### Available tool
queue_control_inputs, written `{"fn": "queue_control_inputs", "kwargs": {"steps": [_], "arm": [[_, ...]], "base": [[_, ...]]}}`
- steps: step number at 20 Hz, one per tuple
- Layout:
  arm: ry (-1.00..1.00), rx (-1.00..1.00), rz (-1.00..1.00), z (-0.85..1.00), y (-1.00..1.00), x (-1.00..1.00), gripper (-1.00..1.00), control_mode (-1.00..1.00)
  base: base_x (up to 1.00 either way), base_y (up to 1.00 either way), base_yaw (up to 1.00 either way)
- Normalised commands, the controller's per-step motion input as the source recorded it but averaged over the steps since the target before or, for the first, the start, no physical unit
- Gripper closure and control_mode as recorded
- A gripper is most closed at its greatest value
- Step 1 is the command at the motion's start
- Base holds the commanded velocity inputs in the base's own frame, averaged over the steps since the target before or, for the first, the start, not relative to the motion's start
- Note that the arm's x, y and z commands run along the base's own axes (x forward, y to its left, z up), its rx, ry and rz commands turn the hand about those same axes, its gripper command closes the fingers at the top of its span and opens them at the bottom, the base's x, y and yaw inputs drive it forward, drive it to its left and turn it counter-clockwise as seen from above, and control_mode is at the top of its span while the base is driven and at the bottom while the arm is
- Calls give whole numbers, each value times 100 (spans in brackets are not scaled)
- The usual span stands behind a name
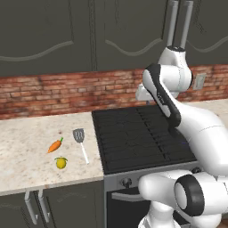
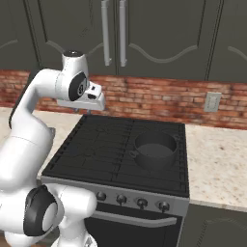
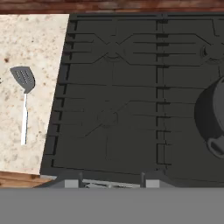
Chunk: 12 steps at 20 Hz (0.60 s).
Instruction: Put the lemon and carrot in the pot. Retrieve the spatula and lightly stir the vegetables in the pot.
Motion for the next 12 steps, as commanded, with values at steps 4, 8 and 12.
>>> {"fn": "queue_control_inputs", "kwargs": {"steps": [4,8,12], "arm": [[-13,-11,-1,-5,44,3,-100,-100],[-1,-10,0,-42,96,-19,-100,-100],[4,-8,0,-34,100,-18,-100,-100]], "base": [[0,0,0],[0,0,0],[0,0,0]]}}
